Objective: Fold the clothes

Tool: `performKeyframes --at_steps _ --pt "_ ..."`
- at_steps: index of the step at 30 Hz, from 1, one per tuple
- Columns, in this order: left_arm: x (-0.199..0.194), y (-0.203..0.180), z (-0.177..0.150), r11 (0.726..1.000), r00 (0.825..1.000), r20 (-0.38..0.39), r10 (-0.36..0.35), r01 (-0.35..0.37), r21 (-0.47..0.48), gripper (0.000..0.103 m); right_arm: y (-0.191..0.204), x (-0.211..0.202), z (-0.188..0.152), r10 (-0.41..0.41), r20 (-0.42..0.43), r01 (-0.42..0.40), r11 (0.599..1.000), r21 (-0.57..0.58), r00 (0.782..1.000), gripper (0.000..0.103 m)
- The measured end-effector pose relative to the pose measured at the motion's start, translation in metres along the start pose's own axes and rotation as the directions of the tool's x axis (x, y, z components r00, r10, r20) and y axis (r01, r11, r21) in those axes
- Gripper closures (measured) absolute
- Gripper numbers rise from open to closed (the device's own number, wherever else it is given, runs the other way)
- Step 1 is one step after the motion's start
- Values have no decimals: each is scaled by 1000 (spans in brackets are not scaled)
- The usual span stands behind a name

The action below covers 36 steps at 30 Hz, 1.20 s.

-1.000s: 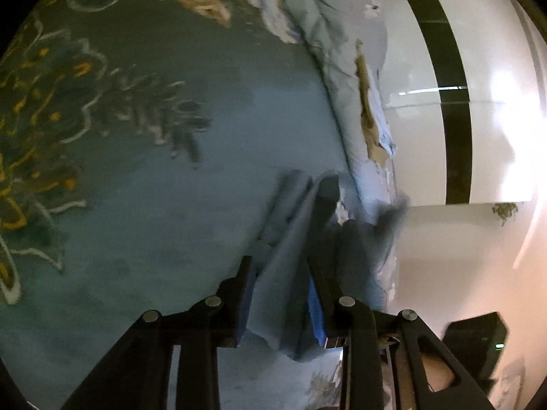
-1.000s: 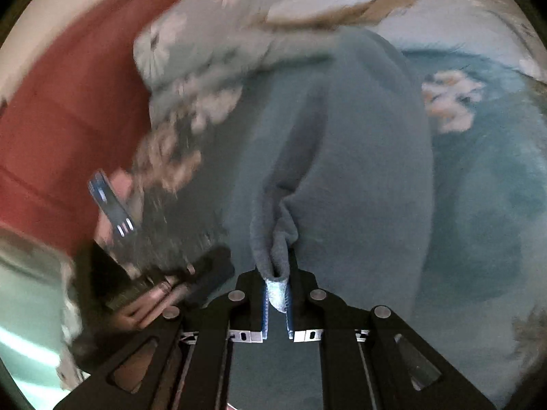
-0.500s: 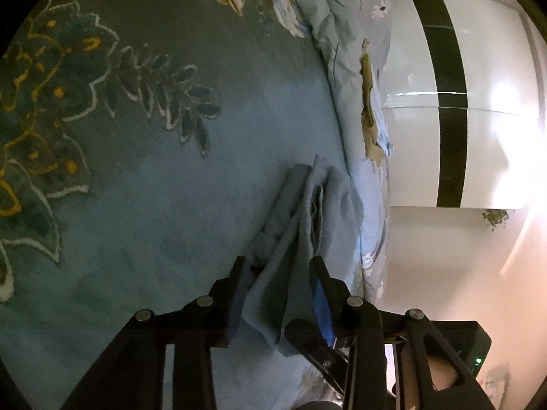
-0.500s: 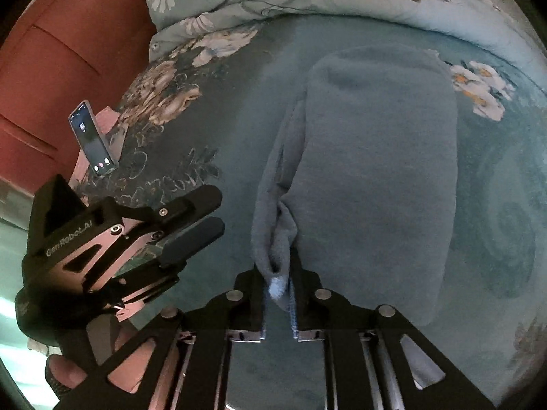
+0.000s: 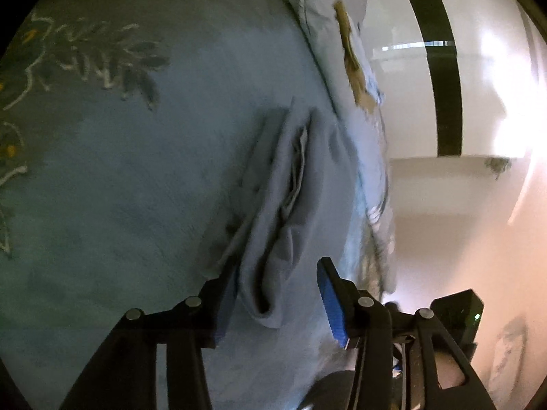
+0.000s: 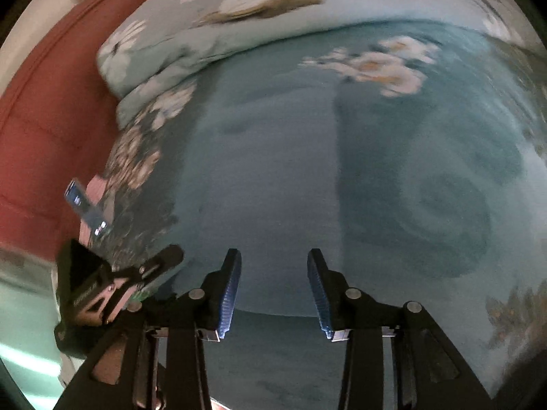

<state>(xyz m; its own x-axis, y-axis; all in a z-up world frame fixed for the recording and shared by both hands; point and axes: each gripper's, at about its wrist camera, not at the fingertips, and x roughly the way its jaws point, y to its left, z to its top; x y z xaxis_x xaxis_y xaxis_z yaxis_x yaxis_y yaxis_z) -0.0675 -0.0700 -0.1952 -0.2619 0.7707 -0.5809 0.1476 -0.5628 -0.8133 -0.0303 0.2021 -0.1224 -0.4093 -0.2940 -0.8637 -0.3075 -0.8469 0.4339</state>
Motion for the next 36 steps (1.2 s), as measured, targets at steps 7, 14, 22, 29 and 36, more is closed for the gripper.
performKeyframes --at_steps 7,14,22,29,36 --pt "8 0 -6 981 982 48 185 -187 52 83 -30 7 -14 58 -27 -54 990 127 998 62" --pt "4 13 0 993 993 30 114 -113 -32 82 -51 30 -23 122 -76 -104 972 210 990 57" --pt "-6 29 8 988 1000 11 -4 6 -156 75 -60 53 -25 223 -37 -205 940 272 974 55" --pt "-28 34 21 978 996 85 -38 55 -201 64 -65 51 -25 309 8 -296 901 318 951 88" --pt "-25 30 27 981 996 83 -25 41 -190 61 -89 23 29 269 9 -262 930 259 963 92"
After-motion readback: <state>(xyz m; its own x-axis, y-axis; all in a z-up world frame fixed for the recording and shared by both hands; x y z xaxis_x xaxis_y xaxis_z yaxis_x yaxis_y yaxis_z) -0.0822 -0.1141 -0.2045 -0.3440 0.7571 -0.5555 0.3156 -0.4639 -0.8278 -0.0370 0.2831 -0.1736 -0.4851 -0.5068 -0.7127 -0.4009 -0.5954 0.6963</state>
